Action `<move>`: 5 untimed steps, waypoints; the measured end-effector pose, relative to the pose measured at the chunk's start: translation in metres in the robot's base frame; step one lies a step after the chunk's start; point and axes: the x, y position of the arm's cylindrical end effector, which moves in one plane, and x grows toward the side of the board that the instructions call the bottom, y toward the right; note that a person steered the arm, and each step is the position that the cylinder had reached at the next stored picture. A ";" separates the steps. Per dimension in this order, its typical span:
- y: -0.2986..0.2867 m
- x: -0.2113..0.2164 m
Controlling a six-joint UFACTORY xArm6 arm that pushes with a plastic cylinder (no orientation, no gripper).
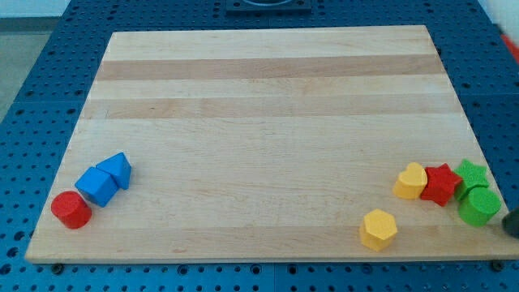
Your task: Push the green circle towards the right of yellow hexagon
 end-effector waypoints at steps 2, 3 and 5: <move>-0.006 -0.023; -0.050 -0.030; -0.096 -0.029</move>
